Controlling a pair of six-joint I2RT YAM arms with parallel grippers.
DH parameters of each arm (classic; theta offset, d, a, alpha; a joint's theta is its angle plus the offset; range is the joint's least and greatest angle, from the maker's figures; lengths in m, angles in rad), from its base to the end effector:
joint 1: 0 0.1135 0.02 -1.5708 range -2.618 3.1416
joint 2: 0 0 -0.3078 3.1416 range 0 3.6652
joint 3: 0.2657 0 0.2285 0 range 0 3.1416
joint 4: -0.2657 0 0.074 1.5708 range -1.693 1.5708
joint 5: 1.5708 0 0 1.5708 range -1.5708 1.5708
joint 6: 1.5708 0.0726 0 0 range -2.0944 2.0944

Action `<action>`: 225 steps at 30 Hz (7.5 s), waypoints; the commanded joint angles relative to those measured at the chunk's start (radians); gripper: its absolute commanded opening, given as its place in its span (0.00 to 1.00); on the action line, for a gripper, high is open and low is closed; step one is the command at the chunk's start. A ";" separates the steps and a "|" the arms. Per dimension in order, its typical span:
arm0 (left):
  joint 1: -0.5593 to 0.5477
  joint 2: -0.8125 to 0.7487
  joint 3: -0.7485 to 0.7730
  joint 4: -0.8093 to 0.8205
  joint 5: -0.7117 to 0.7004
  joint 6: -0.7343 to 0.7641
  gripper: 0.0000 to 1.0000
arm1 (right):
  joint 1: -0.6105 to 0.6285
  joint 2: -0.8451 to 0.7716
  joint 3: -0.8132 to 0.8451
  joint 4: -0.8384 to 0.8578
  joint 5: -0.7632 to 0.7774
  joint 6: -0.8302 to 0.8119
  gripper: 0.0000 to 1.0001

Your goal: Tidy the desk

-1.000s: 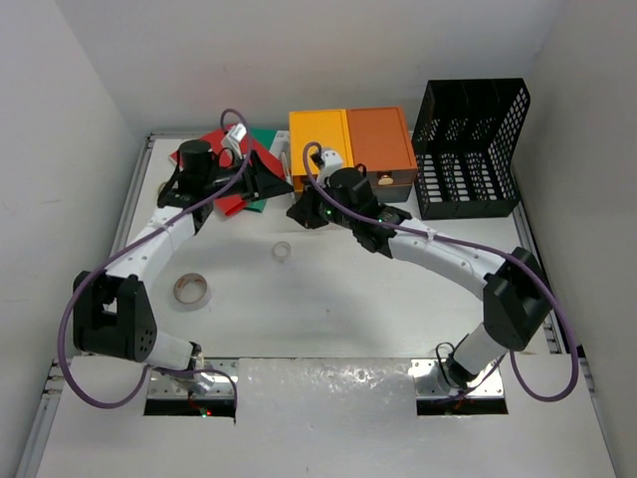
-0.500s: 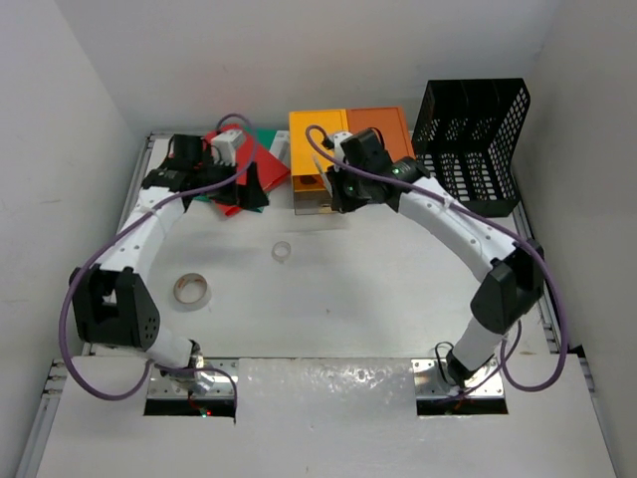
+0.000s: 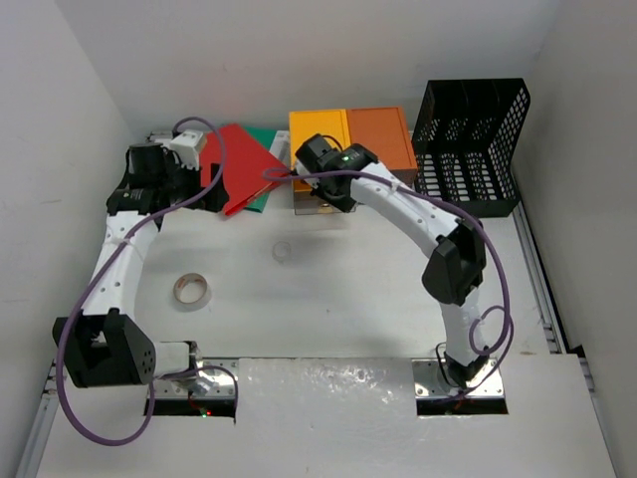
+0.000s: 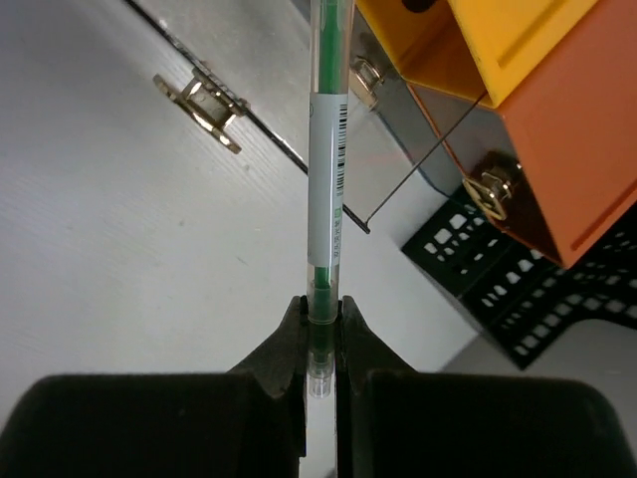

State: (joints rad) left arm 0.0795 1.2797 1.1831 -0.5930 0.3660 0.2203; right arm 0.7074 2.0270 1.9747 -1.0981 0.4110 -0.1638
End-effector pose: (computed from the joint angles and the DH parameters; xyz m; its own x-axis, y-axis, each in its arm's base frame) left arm 0.2675 -0.0048 0.3566 -0.5749 0.1589 -0.8026 0.3348 0.9408 -0.0536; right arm 0.3504 0.2615 0.3099 -0.6077 -0.7162 -0.3432 -0.5786 0.6952 -0.4264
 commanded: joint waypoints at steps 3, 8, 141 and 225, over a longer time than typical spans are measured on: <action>-0.001 -0.013 -0.014 0.055 0.004 0.002 1.00 | 0.069 -0.008 -0.020 -0.006 0.243 -0.219 0.00; -0.001 -0.008 -0.010 0.048 0.013 -0.001 0.99 | 0.104 0.039 -0.031 0.063 0.379 -0.319 0.00; 0.003 -0.123 -0.237 0.059 -0.128 0.183 1.00 | -0.189 0.036 -0.743 1.498 0.132 0.606 0.56; 0.218 0.043 0.056 -0.251 0.198 0.189 1.00 | 0.029 -0.530 -1.442 1.462 -0.101 0.731 0.75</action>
State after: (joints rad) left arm 0.2020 1.3407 1.2221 -0.8200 0.4362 0.4103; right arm 0.7250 1.5642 0.5503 0.3073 0.3897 0.5728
